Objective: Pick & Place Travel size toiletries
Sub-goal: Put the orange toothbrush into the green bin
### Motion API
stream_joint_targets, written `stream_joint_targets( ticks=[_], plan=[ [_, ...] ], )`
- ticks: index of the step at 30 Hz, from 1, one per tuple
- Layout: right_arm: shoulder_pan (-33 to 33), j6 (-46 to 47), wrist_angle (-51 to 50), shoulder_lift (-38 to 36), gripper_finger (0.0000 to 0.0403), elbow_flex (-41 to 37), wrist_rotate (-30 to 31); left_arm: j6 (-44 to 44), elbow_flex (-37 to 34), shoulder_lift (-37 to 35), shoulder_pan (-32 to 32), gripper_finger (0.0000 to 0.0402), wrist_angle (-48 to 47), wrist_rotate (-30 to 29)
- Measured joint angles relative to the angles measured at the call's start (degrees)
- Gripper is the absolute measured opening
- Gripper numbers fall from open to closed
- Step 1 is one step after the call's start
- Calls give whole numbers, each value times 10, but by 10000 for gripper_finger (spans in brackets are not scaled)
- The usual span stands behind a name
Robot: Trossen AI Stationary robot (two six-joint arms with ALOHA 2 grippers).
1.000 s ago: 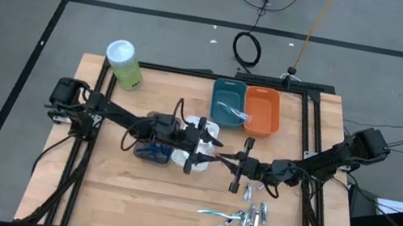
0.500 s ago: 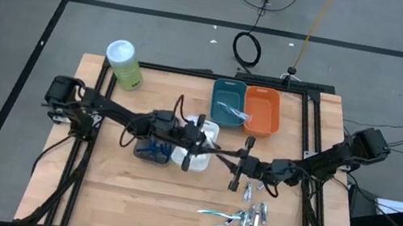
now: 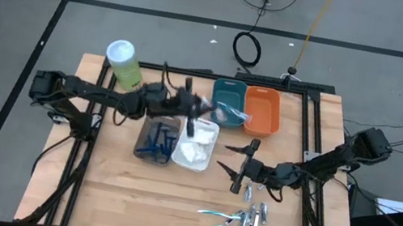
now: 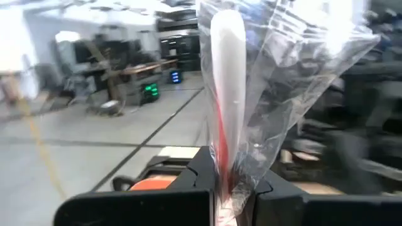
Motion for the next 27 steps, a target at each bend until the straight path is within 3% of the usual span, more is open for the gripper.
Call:
stream_joint_targets(
  ticks=[4,7,15,22,27],
  plan=[
    [15,-19,-4,-24,245,0,1,-76,2,36,64,7,16,65],
    [28,-31,-4,-39,238,0,1,-109,15,77,96,12,17,72],
    [39,-42,-18,-53,220,0,1,-125,102,185,117,12,-61,103],
    [39,-33,-41,-53,217,0,1,-104,134,189,118,115,-145,-7],
    [39,-30,-44,-53,217,0,1,-107,135,187,122,192,-161,16]
  ],
)
